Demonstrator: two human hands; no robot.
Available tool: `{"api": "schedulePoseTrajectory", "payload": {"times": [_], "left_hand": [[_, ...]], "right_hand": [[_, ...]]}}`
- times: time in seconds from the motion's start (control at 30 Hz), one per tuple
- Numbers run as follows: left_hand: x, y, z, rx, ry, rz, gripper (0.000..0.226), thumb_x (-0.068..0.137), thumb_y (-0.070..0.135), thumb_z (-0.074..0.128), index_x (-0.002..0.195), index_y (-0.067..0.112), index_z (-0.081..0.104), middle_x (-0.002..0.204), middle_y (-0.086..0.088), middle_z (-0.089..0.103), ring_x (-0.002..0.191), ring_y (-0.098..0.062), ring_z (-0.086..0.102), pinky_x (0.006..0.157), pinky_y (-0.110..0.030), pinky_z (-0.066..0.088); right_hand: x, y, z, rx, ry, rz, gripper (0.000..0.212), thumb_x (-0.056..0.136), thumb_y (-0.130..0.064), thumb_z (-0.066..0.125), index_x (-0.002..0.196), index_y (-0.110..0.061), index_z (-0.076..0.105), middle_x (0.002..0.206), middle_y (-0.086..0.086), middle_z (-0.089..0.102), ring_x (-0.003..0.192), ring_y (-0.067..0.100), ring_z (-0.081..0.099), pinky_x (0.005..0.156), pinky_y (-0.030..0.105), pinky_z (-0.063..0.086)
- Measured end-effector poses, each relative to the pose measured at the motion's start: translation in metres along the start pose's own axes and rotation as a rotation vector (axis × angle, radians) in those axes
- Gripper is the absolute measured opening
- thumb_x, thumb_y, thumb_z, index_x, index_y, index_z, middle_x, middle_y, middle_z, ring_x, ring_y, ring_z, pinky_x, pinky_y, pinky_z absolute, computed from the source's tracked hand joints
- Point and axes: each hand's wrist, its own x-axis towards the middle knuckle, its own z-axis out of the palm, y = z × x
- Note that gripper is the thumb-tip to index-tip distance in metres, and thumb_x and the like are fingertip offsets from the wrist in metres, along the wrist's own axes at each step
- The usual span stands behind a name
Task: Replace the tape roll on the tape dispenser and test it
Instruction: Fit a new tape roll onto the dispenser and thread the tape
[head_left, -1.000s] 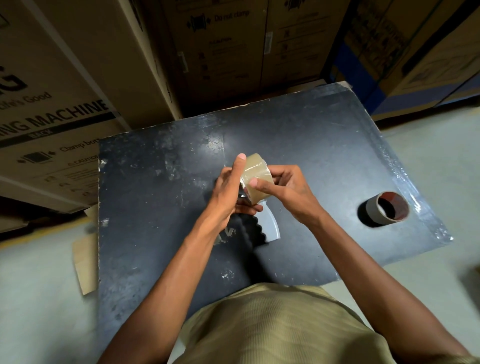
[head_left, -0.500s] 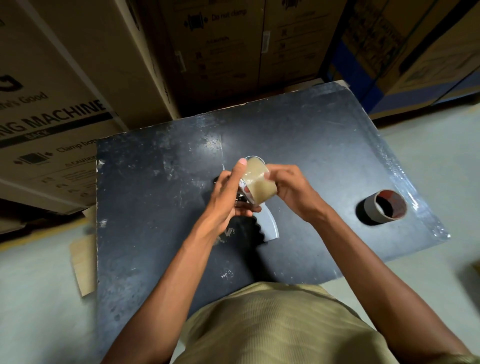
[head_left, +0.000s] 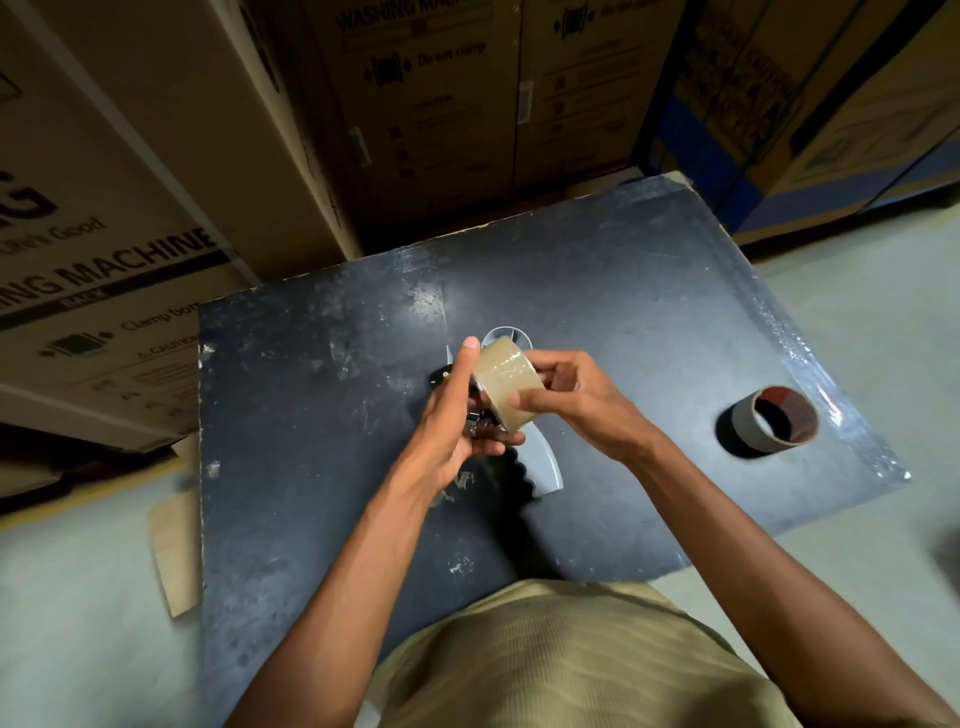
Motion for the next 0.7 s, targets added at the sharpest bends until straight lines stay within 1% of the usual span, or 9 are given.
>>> {"api": "schedulePoseTrajectory", "payload": {"times": [0.1, 0.2, 0.23, 0.33, 0.43, 0.53, 0.6, 0.63, 0.7], "left_hand": [[-0.001, 0.000, 0.001, -0.014, -0.016, -0.005, 0.063, 0.090, 0.074, 0.044, 0.119, 0.023, 0.068, 0.118, -0.028, 0.068, 0.068, -0.040, 0.073, 0.046, -0.026, 0.047], [-0.001, 0.001, 0.004, -0.013, -0.027, -0.007, 0.065, 0.089, 0.072, 0.050, 0.122, 0.018, 0.064, 0.115, -0.028, 0.069, 0.075, -0.043, 0.073, 0.047, -0.028, 0.051], [-0.002, 0.001, 0.005, -0.024, -0.030, -0.007, 0.065, 0.089, 0.071, 0.052, 0.122, 0.016, 0.063, 0.112, -0.028, 0.070, 0.077, -0.045, 0.073, 0.050, -0.032, 0.055], [-0.004, 0.003, 0.007, -0.071, -0.033, 0.009, 0.057, 0.091, 0.065, 0.056, 0.117, 0.015, 0.066, 0.098, -0.019, 0.071, 0.081, -0.046, 0.073, 0.071, -0.050, 0.063], [-0.006, 0.006, 0.005, 0.010, -0.037, 0.016, 0.053, 0.090, 0.066, 0.055, 0.117, 0.022, 0.068, 0.103, -0.015, 0.075, 0.080, -0.044, 0.074, 0.066, -0.043, 0.062], [-0.005, 0.005, 0.001, 0.200, 0.047, 0.099, 0.044, 0.095, 0.065, 0.047, 0.112, 0.031, 0.071, 0.100, -0.002, 0.076, 0.078, -0.028, 0.077, 0.058, -0.036, 0.061], [-0.003, 0.005, -0.003, 0.282, 0.117, 0.242, 0.040, 0.098, 0.060, 0.047, 0.114, 0.033, 0.072, 0.102, 0.005, 0.073, 0.077, -0.015, 0.073, 0.054, -0.032, 0.058], [-0.001, 0.006, -0.005, 0.297, 0.121, 0.325, 0.041, 0.096, 0.057, 0.047, 0.116, 0.032, 0.073, 0.104, 0.005, 0.072, 0.076, -0.010, 0.069, 0.054, -0.030, 0.056], [0.001, 0.006, -0.008, 0.333, 0.080, 0.447, 0.041, 0.094, 0.049, 0.049, 0.118, 0.028, 0.074, 0.110, 0.000, 0.072, 0.077, -0.002, 0.064, 0.056, -0.026, 0.053]], "right_hand": [[0.001, 0.001, 0.004, 0.000, 0.112, 0.000, 0.020, 0.093, -0.009, 0.071, 0.108, 0.004, 0.075, 0.102, 0.025, 0.076, 0.086, 0.027, 0.071, 0.080, 0.034, 0.056], [0.004, 0.004, 0.010, -0.007, 0.241, -0.012, 0.021, 0.093, -0.020, 0.073, 0.094, 0.000, 0.078, 0.089, 0.027, 0.076, 0.077, 0.025, 0.067, 0.074, 0.036, 0.050], [0.005, 0.005, 0.011, -0.016, 0.278, -0.020, 0.023, 0.092, -0.022, 0.072, 0.089, 0.000, 0.077, 0.087, 0.029, 0.075, 0.074, 0.025, 0.066, 0.072, 0.036, 0.048], [0.006, 0.005, 0.015, -0.022, 0.338, -0.047, 0.024, 0.094, -0.020, 0.070, 0.080, -0.002, 0.075, 0.077, 0.025, 0.073, 0.067, 0.024, 0.064, 0.065, 0.034, 0.048], [0.007, 0.005, 0.020, -0.002, 0.407, -0.051, 0.026, 0.095, -0.016, 0.069, 0.072, -0.004, 0.073, 0.063, 0.012, 0.070, 0.058, 0.019, 0.061, 0.057, 0.027, 0.046], [0.010, 0.006, 0.021, -0.012, 0.477, -0.042, 0.031, 0.089, -0.025, 0.072, 0.068, -0.003, 0.072, 0.061, 0.024, 0.064, 0.056, 0.022, 0.058, 0.055, 0.032, 0.043], [0.011, 0.007, 0.019, -0.033, 0.510, -0.037, 0.031, 0.088, -0.024, 0.075, 0.062, -0.009, 0.072, 0.058, 0.020, 0.063, 0.053, 0.020, 0.057, 0.053, 0.030, 0.043], [0.012, 0.007, 0.019, -0.053, 0.524, -0.036, 0.032, 0.087, -0.026, 0.076, 0.061, -0.009, 0.071, 0.057, 0.018, 0.063, 0.052, 0.019, 0.056, 0.053, 0.030, 0.042], [0.012, 0.007, 0.020, -0.105, 0.536, -0.050, 0.041, 0.085, -0.036, 0.078, 0.064, -0.002, 0.070, 0.062, 0.028, 0.065, 0.054, 0.023, 0.056, 0.053, 0.035, 0.042]]}}
